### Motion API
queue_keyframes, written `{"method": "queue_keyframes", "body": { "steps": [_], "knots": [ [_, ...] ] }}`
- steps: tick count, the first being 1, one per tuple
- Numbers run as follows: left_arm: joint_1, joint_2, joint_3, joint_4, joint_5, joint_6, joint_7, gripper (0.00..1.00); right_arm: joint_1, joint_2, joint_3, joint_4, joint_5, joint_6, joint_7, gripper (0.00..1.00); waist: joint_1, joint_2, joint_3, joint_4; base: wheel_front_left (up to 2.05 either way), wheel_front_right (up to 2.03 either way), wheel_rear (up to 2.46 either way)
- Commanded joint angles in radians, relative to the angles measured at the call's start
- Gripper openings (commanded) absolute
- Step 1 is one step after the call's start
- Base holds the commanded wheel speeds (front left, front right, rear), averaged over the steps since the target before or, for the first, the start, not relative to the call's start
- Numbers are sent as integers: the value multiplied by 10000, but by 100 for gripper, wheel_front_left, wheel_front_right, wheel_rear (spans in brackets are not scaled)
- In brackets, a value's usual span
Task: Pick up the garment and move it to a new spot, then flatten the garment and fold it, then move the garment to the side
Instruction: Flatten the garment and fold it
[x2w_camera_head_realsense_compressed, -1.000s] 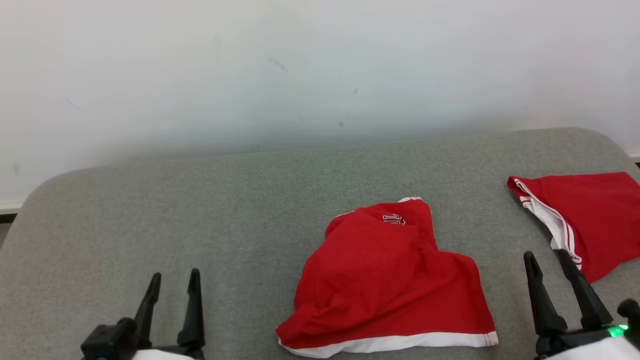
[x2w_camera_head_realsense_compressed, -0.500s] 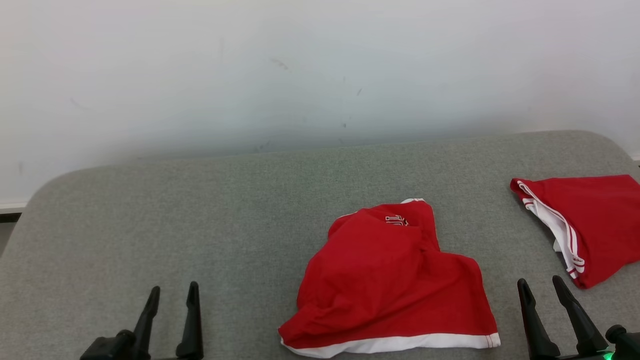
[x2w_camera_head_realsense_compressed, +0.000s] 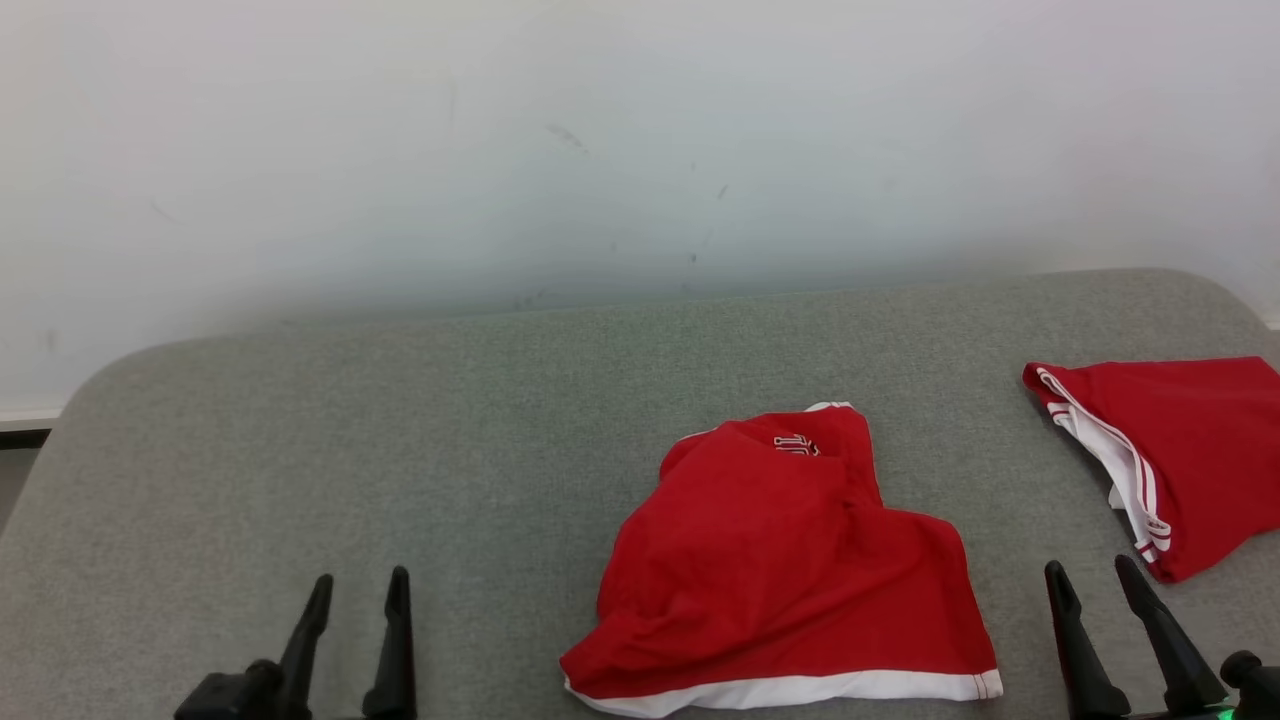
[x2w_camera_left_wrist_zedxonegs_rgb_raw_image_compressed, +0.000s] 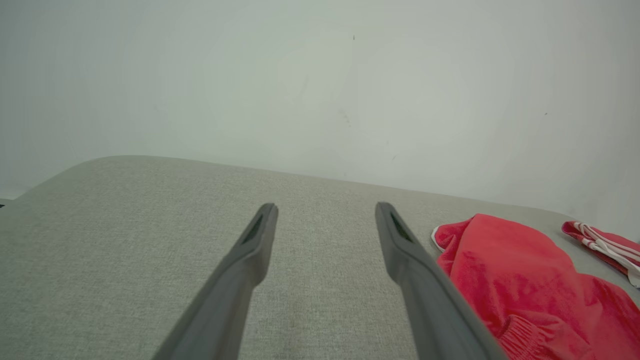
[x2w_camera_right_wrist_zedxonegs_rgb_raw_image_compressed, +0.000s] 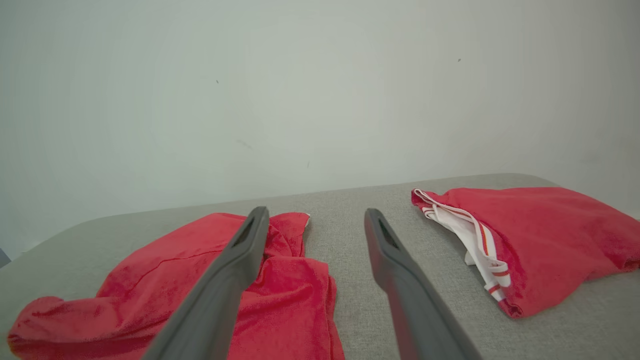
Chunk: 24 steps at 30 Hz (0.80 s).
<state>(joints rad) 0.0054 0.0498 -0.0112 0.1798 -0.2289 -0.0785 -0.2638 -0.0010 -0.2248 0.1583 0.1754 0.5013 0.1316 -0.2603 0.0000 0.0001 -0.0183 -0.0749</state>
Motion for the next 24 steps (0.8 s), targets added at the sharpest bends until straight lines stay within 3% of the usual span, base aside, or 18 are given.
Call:
{"method": "queue_keyframes", "body": {
  "steps": [1,4,9,15,24],
  "knots": [
    [-50,25,-10,42,-56,-23,-3,100,4,-125,-63,65,40,-21,24,100,0,-1,0,0,0,0,0],
    [56,73,-393,372,-41,-239,-1,100,175,-292,-69,216,172,-21,286,100,0,-1,13,-2,0,0,0],
    [16,643,-1578,989,-243,-496,546,100,396,-548,-5,759,427,-21,1269,100,0,-1,119,3,0,0,0],
    [-263,1375,-3079,1230,-1015,-517,1220,100,180,-591,804,1380,924,-21,2439,100,0,-1,370,-54,0,0,0],
    [-1040,2319,-4828,1488,-2060,-508,1475,100,-1074,-466,1991,2668,1644,-21,2947,100,0,-1,857,-144,0,0,0]
  ]
}}
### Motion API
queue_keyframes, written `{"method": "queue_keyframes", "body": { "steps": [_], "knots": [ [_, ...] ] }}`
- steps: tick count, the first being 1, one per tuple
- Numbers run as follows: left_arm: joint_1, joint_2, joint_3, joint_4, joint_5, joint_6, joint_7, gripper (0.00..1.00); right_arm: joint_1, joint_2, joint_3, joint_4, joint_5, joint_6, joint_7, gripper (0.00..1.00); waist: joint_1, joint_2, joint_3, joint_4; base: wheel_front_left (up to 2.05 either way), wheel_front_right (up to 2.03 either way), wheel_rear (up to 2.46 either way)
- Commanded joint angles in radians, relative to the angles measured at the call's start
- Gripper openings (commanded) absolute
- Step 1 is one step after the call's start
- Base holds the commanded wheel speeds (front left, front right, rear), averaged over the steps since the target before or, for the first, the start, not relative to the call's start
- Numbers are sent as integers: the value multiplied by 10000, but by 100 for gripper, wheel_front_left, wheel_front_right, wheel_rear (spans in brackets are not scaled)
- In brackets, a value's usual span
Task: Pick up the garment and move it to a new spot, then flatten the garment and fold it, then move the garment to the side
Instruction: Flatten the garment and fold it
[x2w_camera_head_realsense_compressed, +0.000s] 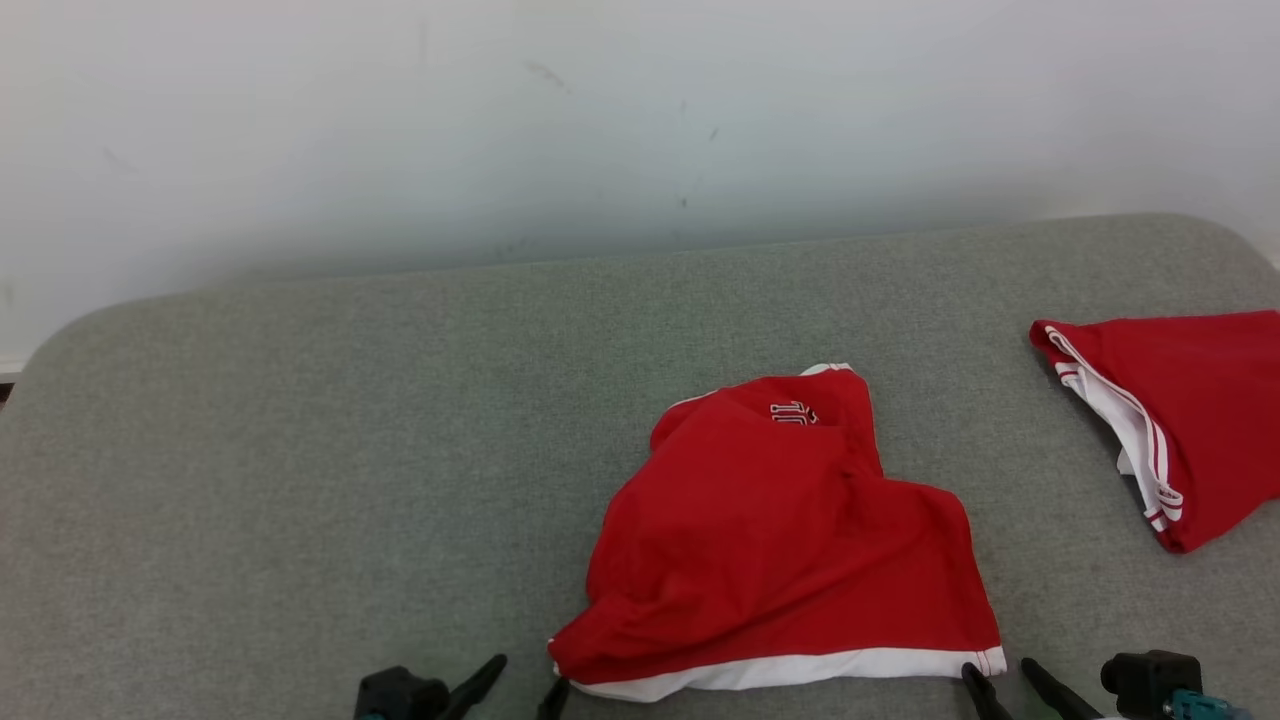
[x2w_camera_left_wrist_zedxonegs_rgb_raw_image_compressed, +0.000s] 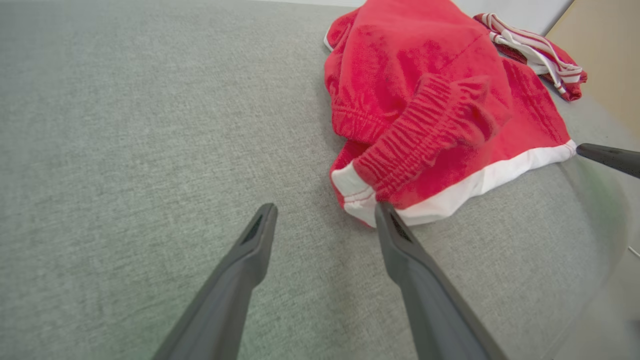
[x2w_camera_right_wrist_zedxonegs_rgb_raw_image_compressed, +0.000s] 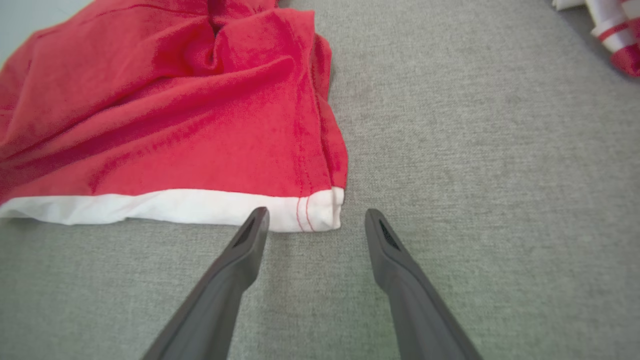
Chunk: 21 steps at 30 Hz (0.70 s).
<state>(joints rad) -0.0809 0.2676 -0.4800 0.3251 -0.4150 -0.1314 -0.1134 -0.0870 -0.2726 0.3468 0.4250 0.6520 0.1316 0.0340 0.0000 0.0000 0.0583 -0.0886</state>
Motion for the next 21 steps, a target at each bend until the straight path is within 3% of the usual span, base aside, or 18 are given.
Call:
{"method": "queue_keyframes", "body": {
  "steps": [1,14,15,16,18,19,20,21],
  "knots": [
    [-286,225,-337,25,-249,22,-29,100,-367,21,233,300,222,-21,13,100,0,0,154,3,0,0,0],
    [-1784,804,-2106,514,-972,21,-71,100,-1515,59,1768,1473,1122,-20,-259,100,0,0,683,22,0,0,0],
    [-1943,884,-2404,600,-1132,21,-58,100,-1607,62,2059,1574,1295,-9,-258,64,0,0,698,-16,0,0,0],
    [-1943,884,-2404,600,-1132,21,-58,100,-1607,62,2059,1574,1295,-9,-258,64,0,0,698,-16,0,0,0],
    [-2060,948,-2555,711,-1309,20,-152,99,-1676,59,2322,1619,1449,2,-315,35,0,0,695,-59,0,0,0],
    [-2077,959,-2622,758,-1377,20,-207,56,-1720,37,2433,1645,1533,2,-387,21,0,0,691,-75,0,0,0],
    [-2117,1030,-2730,819,-1452,20,-307,0,-1775,-20,2641,1680,1766,-2,-469,0,0,0,675,-88,0,0,0],
    [-2137,1055,-2781,835,-1485,20,-362,0,-1800,-55,2733,1696,1875,-2,-527,0,0,0,666,-87,0,0,0]
  ]
}}
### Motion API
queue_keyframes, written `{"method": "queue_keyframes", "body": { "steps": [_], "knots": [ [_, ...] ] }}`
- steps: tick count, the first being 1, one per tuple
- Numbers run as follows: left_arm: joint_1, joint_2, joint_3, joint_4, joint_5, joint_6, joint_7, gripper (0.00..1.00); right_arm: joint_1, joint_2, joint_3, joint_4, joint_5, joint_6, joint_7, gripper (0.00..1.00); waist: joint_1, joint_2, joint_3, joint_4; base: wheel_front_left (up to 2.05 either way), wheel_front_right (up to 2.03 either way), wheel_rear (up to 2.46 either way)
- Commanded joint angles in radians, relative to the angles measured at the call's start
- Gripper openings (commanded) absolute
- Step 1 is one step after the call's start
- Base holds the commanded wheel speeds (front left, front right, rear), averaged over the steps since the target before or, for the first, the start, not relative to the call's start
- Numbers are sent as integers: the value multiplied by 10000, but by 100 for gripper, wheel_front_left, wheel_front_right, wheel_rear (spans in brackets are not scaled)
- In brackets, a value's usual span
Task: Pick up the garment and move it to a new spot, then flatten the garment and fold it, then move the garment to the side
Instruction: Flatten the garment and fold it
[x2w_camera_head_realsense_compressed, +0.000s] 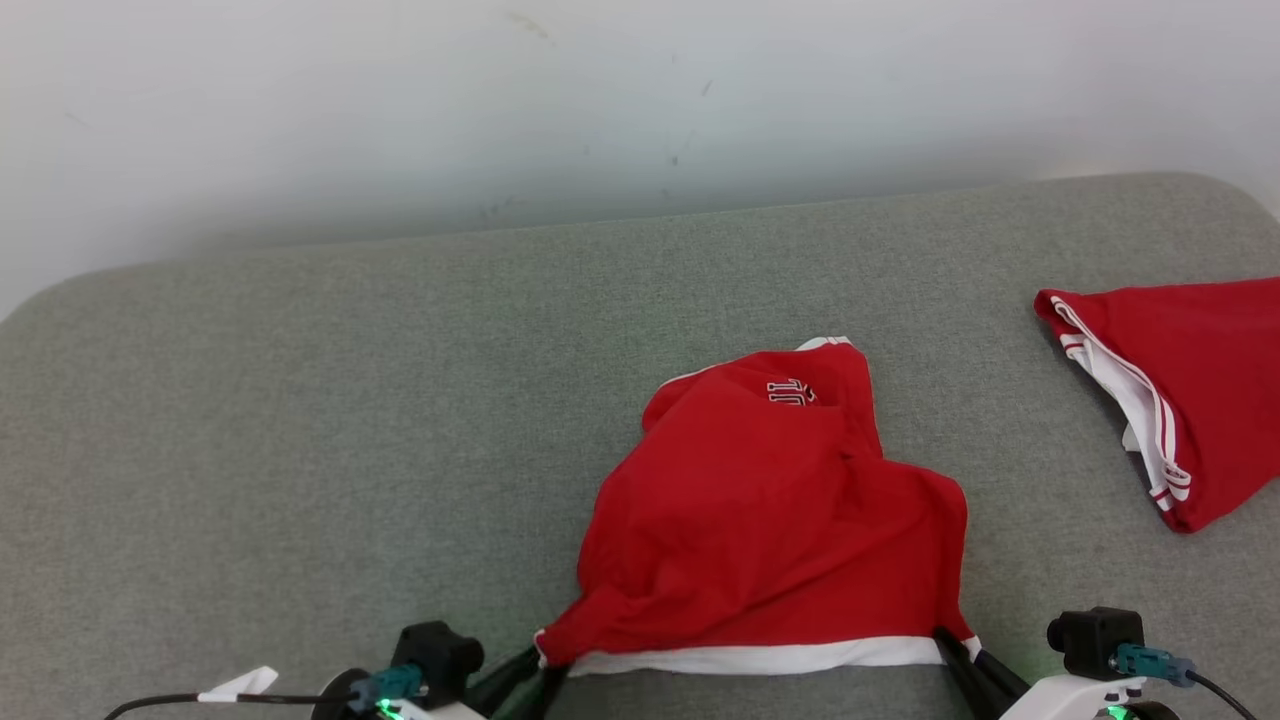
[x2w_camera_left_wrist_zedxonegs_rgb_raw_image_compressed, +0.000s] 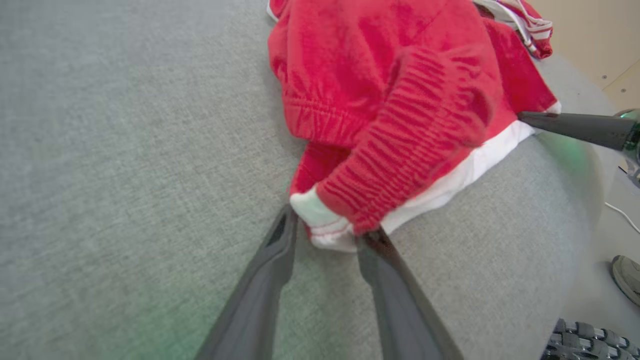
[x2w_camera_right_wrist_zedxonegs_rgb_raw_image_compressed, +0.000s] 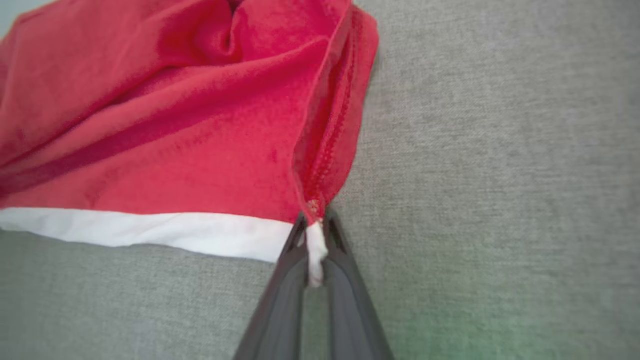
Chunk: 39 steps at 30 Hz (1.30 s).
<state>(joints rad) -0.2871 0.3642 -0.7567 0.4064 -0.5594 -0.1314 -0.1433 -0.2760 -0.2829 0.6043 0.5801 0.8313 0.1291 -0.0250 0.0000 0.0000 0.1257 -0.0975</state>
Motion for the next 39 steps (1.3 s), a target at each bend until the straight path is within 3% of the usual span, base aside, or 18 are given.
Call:
{"method": "queue_keyframes", "body": {
  "steps": [1,11,21,29,39],
  "knots": [
    [-93,108,-71,32,-92,20,-114,0,65,15,255,173,159,23,12,0,0,0,-17,8,0,0,0],
    [-49,152,-176,-46,-483,20,-477,0,-25,-360,537,-137,1169,17,-964,0,0,0,-281,132,0,0,0],
    [-993,182,177,-982,-707,68,-57,0,-600,-990,82,-2433,3584,14,-1054,0,0,0,-178,212,0,0,0],
    [-3627,377,701,-779,-1223,145,2344,0,-2791,-1212,-570,-2965,4800,14,-350,0,0,0,828,112,0,0,0],
    [-8226,198,1228,1790,-2615,36,6001,0,-7282,-584,-1067,-795,5446,13,993,0,0,0,2660,-19,0,0,0]
  ]
}}
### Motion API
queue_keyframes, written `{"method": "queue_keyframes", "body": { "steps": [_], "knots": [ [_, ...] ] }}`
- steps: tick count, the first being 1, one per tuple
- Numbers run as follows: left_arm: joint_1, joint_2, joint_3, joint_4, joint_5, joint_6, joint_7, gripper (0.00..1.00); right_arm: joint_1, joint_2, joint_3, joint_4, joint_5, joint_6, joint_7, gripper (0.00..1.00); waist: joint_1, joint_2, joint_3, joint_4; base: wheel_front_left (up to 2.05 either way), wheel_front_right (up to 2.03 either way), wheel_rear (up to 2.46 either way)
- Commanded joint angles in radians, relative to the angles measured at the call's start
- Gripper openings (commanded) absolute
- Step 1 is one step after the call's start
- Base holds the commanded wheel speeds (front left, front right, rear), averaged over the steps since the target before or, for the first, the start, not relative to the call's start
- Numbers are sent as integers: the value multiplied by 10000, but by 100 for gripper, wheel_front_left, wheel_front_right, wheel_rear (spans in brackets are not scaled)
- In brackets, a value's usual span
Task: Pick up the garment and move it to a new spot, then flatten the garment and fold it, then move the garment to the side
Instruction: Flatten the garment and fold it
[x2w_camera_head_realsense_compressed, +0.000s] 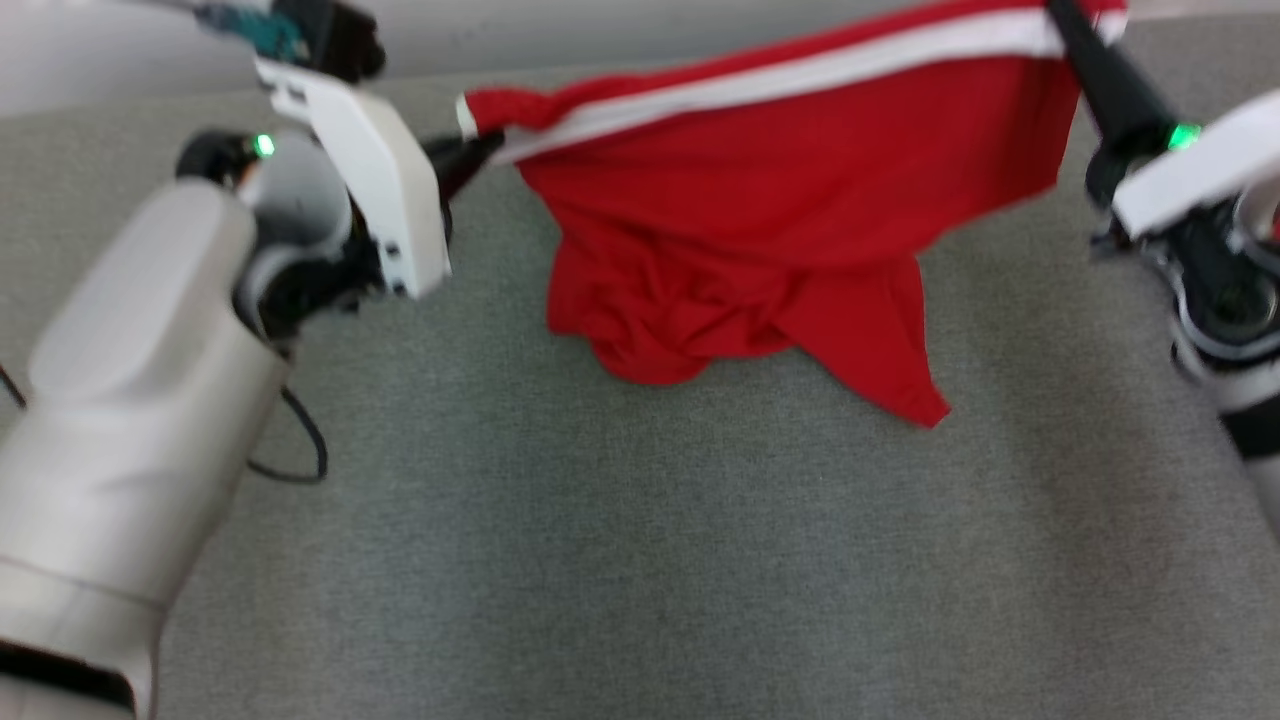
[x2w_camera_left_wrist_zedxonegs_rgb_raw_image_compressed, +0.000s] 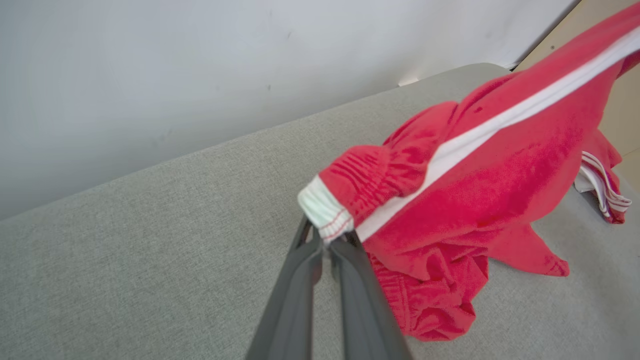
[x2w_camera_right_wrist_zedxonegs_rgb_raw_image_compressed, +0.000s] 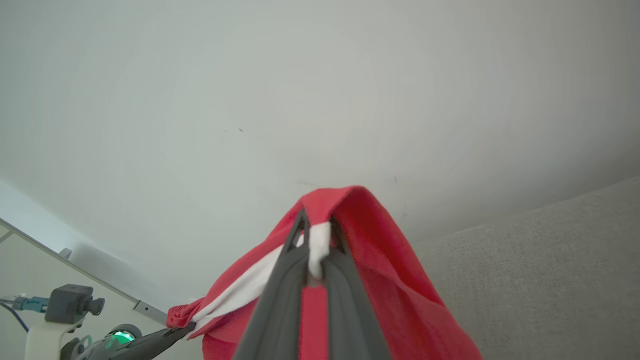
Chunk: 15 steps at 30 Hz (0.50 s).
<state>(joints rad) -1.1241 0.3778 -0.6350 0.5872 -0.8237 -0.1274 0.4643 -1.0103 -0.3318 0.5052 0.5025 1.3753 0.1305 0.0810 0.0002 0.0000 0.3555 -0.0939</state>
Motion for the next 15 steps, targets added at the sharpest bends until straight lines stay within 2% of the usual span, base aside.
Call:
{"method": "queue_keyframes", "body": {
  "steps": [1,7,11,15],
  "knots": [
    [-257,29,35,252,-82,-10,222,0,-381,-27,-77,206,17,-1,40,0,-2,0,512,-66,0,0,0],
    [-2538,-276,301,1724,-920,122,2288,0,-2843,146,-107,1480,-35,-1,567,0,-2,0,1134,-114,0,0,0],
    [-3779,-481,512,2420,-1280,537,3568,0,-4184,161,-86,2226,-118,-4,847,0,-2,0,1240,-122,0,0,0],
    [-4863,-460,559,2707,-1119,1003,3970,0,-5326,166,-24,2823,-261,-11,924,0,-2,0,1280,-159,0,0,0]
  ]
}}
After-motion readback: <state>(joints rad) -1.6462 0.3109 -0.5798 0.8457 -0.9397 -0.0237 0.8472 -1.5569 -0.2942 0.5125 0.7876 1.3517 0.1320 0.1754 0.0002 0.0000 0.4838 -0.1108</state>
